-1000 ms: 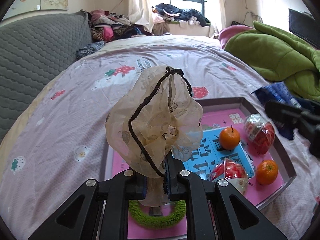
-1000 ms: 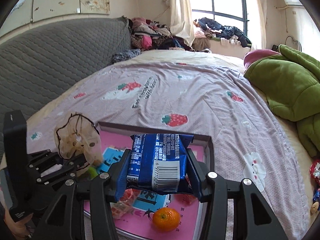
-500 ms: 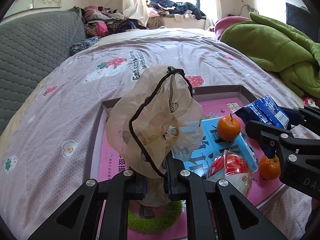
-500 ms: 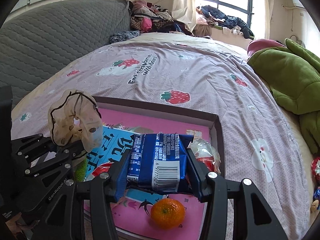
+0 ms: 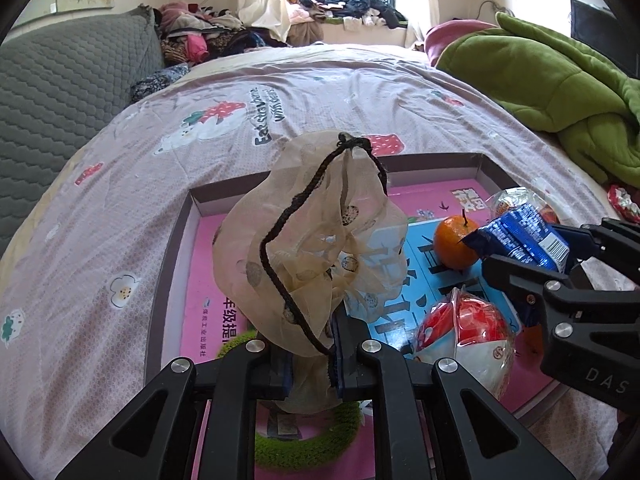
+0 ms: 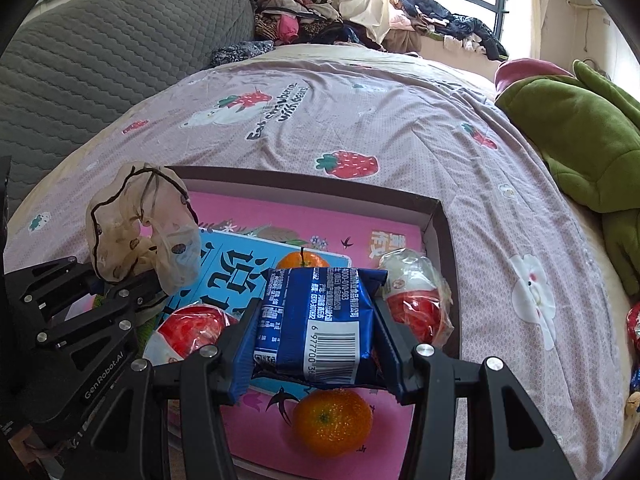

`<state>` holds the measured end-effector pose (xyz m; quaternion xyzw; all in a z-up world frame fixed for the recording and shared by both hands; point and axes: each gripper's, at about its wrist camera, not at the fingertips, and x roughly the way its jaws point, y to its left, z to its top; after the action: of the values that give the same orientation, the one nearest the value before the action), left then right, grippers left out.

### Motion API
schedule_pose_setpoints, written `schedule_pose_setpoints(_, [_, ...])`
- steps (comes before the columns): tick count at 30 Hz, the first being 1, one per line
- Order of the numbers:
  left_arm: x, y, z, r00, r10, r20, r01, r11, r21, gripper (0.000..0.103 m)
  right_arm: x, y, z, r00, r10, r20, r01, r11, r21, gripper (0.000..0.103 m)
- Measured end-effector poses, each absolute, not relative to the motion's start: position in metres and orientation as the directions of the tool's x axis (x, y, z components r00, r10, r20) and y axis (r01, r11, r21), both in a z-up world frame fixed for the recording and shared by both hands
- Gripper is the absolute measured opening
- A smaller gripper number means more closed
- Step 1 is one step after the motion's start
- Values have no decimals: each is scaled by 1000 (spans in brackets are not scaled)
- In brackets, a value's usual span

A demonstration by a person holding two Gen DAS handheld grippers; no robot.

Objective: Organize objects
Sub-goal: 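Lower the scrunchie onto the book and open the left gripper while the right gripper releases the packet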

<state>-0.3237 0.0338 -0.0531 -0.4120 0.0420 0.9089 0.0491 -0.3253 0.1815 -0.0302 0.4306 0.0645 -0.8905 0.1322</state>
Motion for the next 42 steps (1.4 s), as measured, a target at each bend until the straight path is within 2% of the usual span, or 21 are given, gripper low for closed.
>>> schedule_pose_setpoints(24, [-322,25,-57,-604,93,-791,-109,-993,-33,29,-329,190,-37,-544,-181,-820,249,-967,48,52])
schedule_pose_setpoints(26, [-321,25,-57,-599,93,-796,-111,-993,-33,32,-329,190,-36,-542,-180,-821,246,-968,50,52])
schedule_pose_setpoints(34, [-317,24,-54,-589,92,-803,-108,-994,-34,51,-328,190,-31,-544,-177,-820,240,-970,50,52])
schedule_pose_setpoints(42, [-311,19,-48,-605,73,-793,-90,-996,-23,58,-327,189,-26,-550,-179,-816,241,-969,51,52])
